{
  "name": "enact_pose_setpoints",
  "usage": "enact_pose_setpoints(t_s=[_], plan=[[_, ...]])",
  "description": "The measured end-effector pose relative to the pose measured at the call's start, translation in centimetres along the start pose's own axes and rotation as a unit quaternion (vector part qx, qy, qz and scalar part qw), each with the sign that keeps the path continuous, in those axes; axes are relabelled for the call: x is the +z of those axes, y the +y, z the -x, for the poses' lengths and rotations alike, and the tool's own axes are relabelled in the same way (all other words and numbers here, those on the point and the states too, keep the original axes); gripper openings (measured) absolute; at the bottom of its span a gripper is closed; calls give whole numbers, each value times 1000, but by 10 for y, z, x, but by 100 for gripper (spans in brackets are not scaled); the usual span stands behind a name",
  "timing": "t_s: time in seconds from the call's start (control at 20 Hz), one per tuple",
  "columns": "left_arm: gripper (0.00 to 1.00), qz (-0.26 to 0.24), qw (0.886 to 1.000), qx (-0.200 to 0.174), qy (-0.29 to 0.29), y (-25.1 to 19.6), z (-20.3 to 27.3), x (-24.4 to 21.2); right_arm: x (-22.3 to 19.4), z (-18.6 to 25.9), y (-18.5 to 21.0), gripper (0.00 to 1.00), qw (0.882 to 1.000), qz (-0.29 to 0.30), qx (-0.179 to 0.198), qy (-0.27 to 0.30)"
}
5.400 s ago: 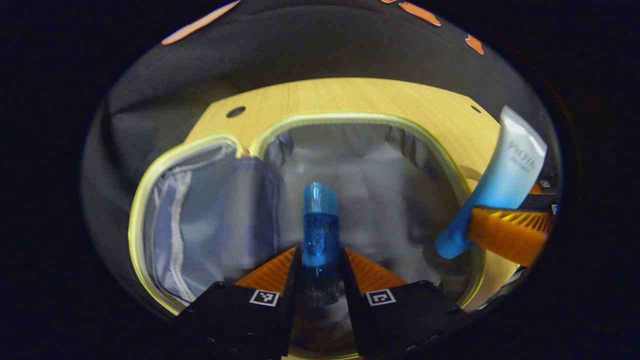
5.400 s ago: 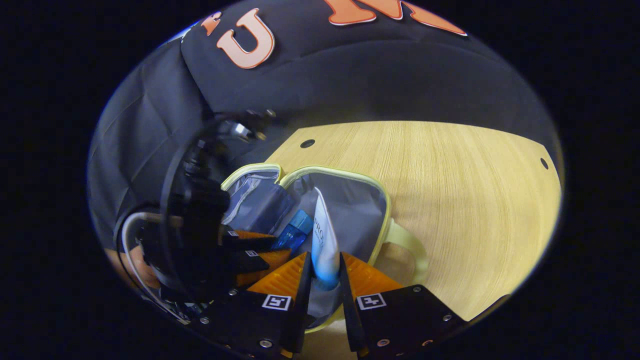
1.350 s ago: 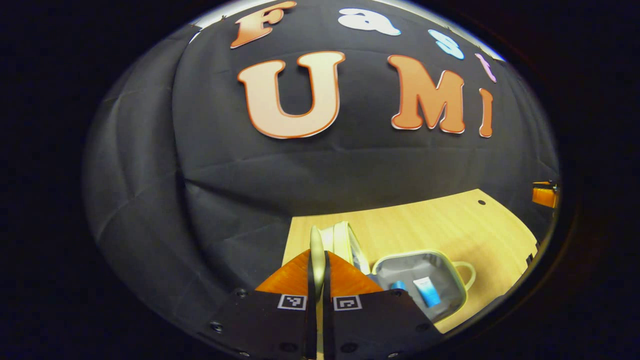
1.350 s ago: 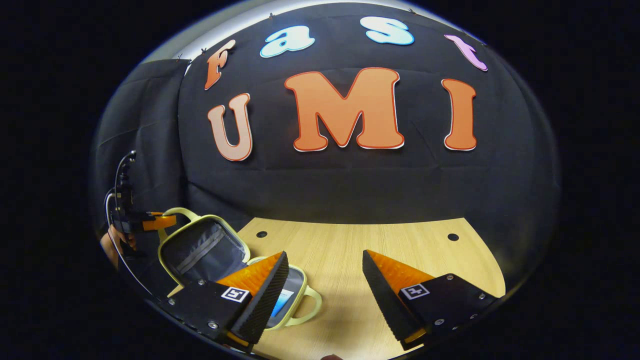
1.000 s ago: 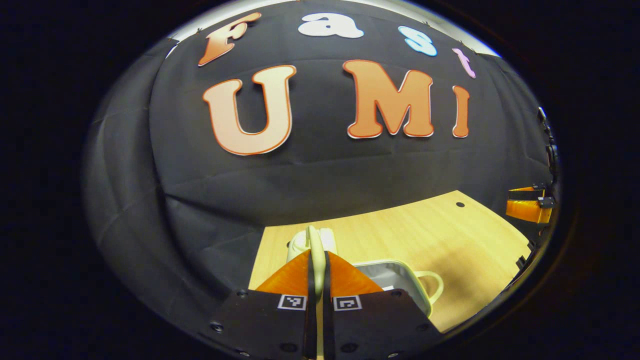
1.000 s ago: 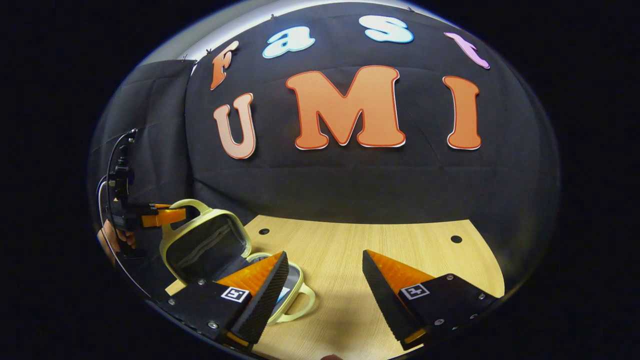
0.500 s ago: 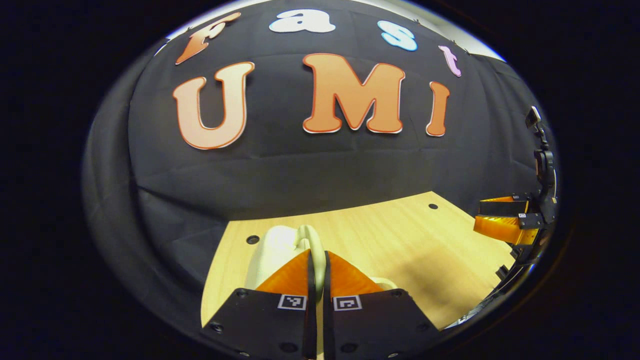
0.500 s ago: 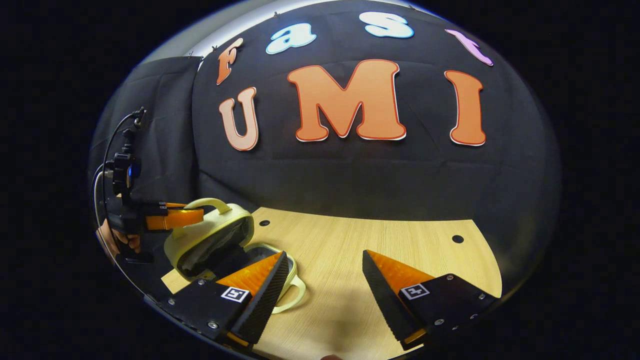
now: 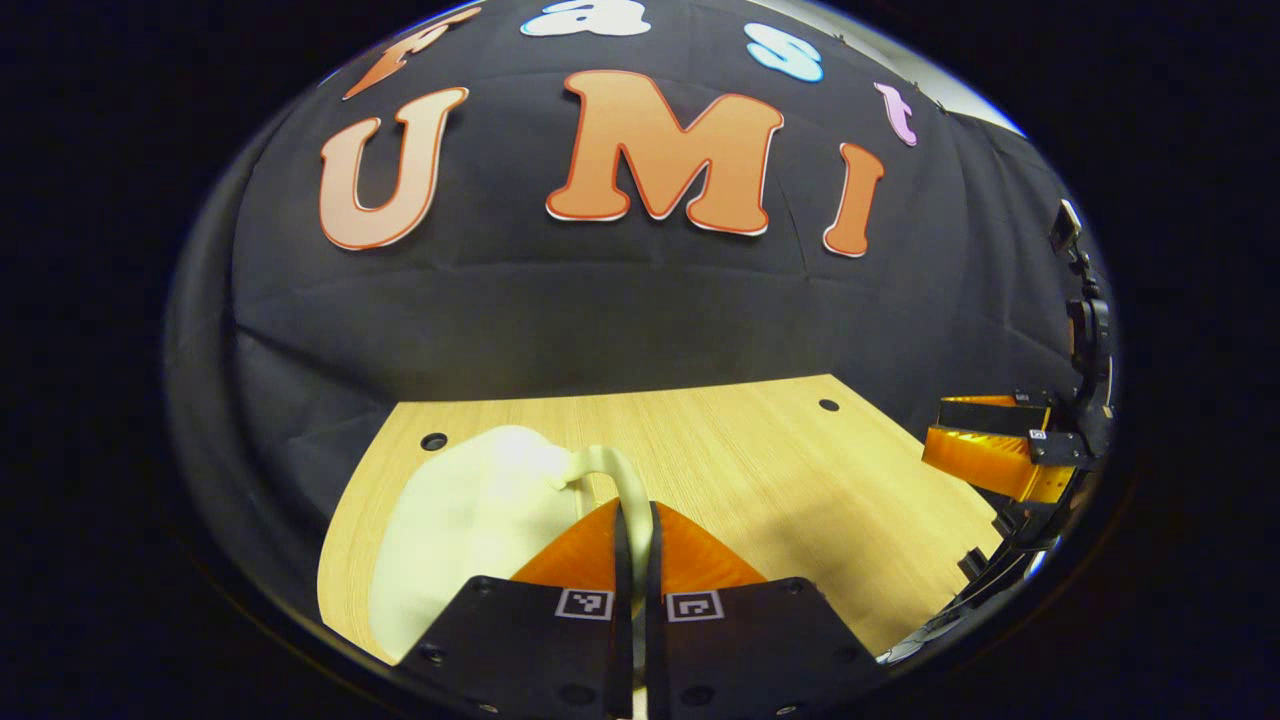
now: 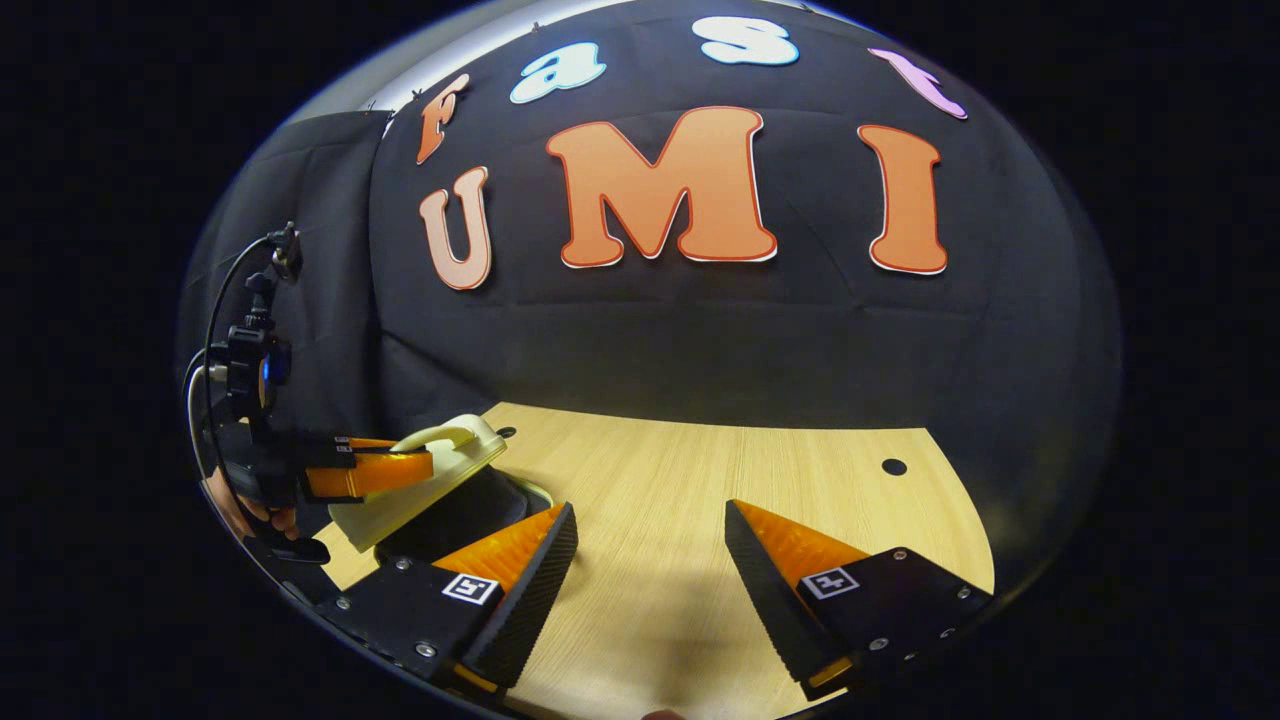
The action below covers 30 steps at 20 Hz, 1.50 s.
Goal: First open the suitcase, pack the skin care products into it, and then close the suitcase.
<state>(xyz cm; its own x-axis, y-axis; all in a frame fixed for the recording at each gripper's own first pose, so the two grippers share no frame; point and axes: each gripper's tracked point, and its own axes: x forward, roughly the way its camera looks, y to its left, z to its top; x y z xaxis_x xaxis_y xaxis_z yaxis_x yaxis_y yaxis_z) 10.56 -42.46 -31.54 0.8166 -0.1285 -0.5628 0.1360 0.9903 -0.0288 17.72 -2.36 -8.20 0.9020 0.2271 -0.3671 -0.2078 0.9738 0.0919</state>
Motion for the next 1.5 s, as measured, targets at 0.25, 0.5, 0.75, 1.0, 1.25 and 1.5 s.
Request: enact_pose_setpoints(t_s=[0.25, 0.5, 0.75, 1.0, 1.25, 1.5], plan=[[5, -9, 999, -7, 35, -29, -19, -30, -7, 0, -5, 94, 1000, -5, -2, 5], [12, -42, 996, -16, 83, -61, -53, -79, -12, 5, -11, 94, 1000, -1, -8, 6], [18, -4, 995, -46, 93, -98, -68, -93, -16, 10, -18, 94, 1000, -9, -15, 10], [41, -16, 998, -47, 35, -109, -51, -48, -14, 16, -21, 94, 1000, -8, -24, -2], [66, -5, 998, -51, -42, -114, -8, 8, 22, 20, -17, 94, 998, 9, -35, -55], [94, -29, 986, 24, -164, -91, 51, 66, 77, 29, 6, 94, 990, 22, -32, -138]])
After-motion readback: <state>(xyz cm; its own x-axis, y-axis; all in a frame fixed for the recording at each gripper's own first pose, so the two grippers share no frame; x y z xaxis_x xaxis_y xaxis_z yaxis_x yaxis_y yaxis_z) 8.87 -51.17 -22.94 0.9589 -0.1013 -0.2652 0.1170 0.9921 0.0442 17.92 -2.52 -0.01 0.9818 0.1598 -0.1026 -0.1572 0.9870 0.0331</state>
